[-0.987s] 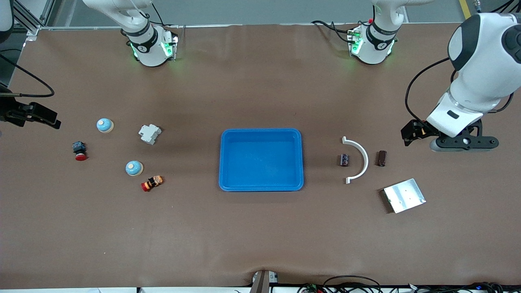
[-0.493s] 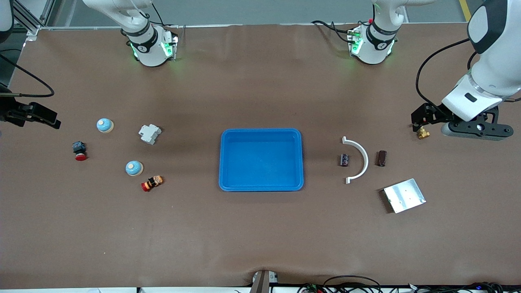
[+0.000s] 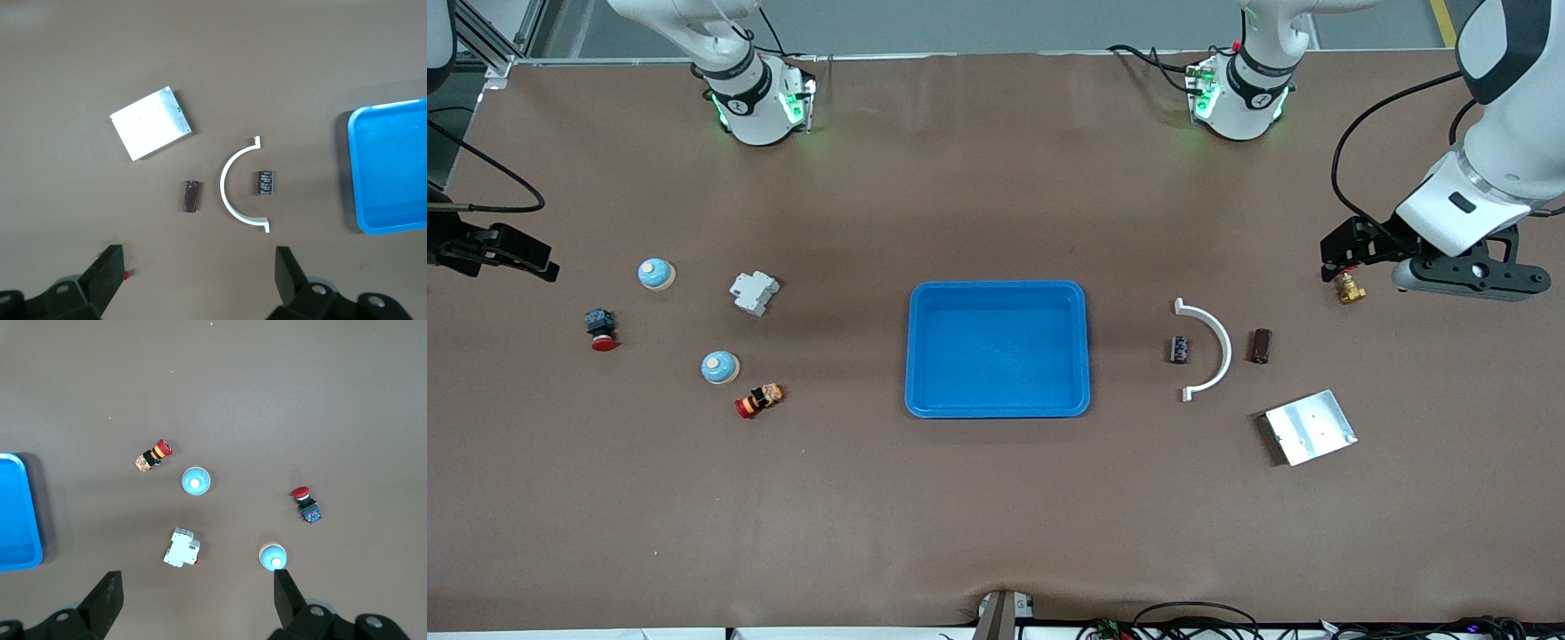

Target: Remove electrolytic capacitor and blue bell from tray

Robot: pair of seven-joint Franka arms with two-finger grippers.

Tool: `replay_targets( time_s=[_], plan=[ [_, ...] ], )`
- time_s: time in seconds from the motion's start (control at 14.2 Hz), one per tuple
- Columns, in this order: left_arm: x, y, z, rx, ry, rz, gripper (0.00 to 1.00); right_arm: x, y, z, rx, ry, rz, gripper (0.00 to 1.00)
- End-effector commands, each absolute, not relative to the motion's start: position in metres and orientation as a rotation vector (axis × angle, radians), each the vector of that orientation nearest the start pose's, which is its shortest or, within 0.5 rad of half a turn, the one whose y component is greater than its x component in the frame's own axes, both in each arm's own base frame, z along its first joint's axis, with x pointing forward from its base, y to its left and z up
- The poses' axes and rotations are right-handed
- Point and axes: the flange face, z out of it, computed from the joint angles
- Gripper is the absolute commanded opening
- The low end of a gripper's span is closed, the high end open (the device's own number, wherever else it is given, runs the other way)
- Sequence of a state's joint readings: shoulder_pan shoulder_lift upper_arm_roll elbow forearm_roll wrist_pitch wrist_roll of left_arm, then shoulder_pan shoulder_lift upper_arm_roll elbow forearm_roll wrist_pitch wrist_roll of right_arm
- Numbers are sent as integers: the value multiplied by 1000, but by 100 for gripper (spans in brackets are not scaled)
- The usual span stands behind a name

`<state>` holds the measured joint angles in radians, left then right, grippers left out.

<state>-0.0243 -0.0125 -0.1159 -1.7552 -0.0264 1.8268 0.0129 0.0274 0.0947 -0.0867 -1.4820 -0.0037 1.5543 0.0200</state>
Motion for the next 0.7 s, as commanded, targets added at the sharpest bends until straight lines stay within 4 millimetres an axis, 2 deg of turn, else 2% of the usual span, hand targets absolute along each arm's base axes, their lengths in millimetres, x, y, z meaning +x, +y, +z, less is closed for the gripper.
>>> replay_targets(
  time_s=[0.0,0.28,0.63],
  plan=[
    [555,-84,580,-3179,216,-132,100,580,-35,616,-3152,123,36,100],
    [549,-84,587,-3182,175,-101,100,580,-35,616,-3152,123,34,100],
    [553,-82,581,-3183,167,-87,100,580,-35,617,-3151,121,31,100]
  ],
)
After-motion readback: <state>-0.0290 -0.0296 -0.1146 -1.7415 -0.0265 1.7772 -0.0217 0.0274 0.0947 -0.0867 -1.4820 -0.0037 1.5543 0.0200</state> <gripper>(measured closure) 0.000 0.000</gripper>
